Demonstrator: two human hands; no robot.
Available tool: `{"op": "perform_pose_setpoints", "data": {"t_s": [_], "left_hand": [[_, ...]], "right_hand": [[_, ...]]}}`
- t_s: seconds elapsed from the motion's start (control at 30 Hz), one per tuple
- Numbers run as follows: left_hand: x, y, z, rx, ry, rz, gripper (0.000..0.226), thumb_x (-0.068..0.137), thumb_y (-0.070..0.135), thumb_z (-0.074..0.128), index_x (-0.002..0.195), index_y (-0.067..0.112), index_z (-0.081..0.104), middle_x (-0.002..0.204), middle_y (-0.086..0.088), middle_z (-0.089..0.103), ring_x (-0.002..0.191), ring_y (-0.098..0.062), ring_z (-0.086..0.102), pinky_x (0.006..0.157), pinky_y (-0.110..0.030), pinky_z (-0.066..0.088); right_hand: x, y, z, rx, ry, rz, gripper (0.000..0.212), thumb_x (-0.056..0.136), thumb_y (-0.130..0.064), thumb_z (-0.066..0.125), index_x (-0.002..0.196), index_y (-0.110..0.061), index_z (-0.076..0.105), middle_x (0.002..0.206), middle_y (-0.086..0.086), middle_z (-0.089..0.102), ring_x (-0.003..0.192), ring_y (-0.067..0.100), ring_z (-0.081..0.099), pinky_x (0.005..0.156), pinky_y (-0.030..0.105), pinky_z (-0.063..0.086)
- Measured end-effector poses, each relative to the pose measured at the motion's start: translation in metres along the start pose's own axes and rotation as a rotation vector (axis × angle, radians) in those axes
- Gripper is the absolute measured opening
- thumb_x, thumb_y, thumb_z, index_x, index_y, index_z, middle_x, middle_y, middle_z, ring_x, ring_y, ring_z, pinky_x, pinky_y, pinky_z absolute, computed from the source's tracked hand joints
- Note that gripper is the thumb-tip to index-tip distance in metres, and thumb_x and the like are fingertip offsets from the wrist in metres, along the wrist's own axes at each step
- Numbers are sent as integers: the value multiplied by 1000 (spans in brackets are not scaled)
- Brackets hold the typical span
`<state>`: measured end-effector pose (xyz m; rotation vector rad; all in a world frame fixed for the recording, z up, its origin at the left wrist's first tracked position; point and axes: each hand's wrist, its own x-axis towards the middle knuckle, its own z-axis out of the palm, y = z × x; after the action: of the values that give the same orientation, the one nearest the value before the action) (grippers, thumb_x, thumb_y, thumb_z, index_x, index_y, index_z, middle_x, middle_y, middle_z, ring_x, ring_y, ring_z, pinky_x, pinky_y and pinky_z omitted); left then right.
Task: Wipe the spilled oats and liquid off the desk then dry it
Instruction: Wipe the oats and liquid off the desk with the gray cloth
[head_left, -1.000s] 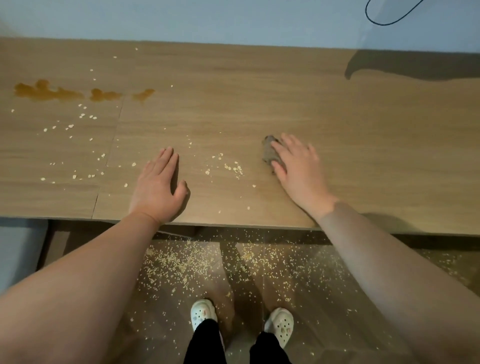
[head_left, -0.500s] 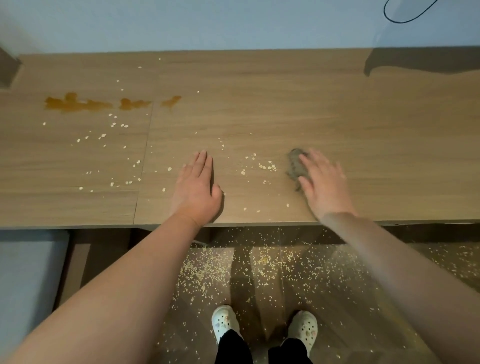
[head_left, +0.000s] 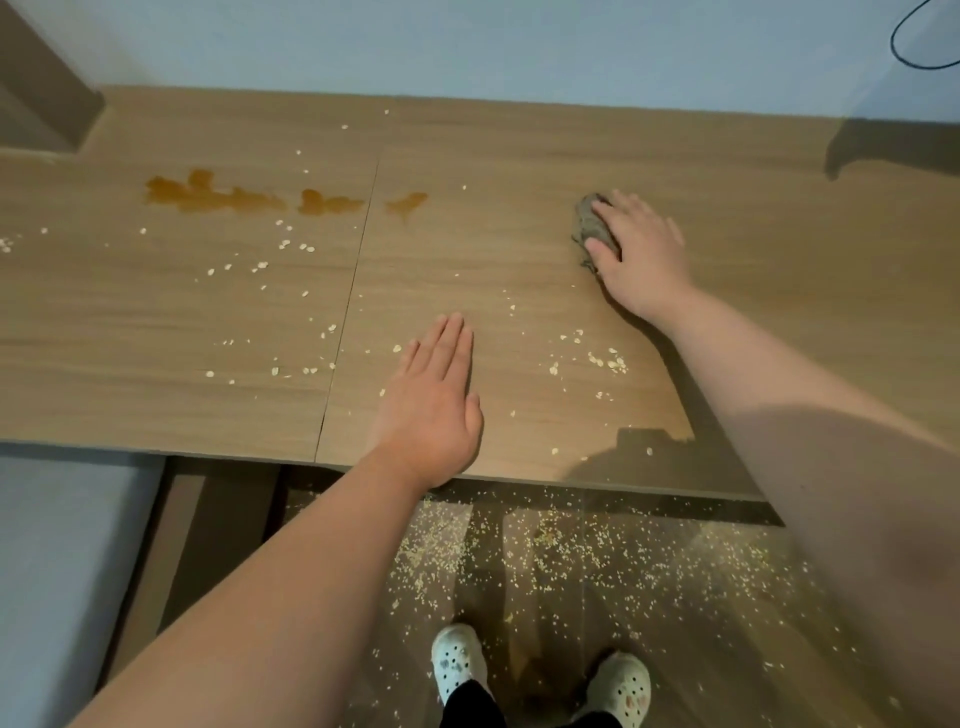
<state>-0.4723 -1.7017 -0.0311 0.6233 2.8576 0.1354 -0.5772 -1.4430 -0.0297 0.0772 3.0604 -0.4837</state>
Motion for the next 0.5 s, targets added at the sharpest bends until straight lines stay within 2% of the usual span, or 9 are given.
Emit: {"op": "perform_pose_setpoints", "data": {"t_s": [0.23,0.4,0.5], "left_hand": [[0,1,-2,-4,-6,-10,64,101,32,19,154,8,-8,162,-7,-16,149,-18,-17,118,-30,-14],[-2,2,-4,-14,-5,-6,64,98,30,17,154,7,-4,162,-9,-12,149,-18,-13,117,-29,-15],[-3,3,-6,-28,-5,-14,63,100,27,24,154,7,-1,163,-8,-9,150,-18,-11,118,-29,-12]], "right_hand": [[-1,-39,3,105,-156,-322,49,101,-34,47,148,-26,39,160,-4,26,149,17,16,121,48,8],[-60,-41,3,168,-272,-502,48,96,-25,56,143,-28,45,156,-8,31,147,14,19,121,50,4],[-104,-44,7,135,-359,-561,47,97,-22,50,143,-30,42,156,-13,27,148,11,16,120,45,-4]]}}
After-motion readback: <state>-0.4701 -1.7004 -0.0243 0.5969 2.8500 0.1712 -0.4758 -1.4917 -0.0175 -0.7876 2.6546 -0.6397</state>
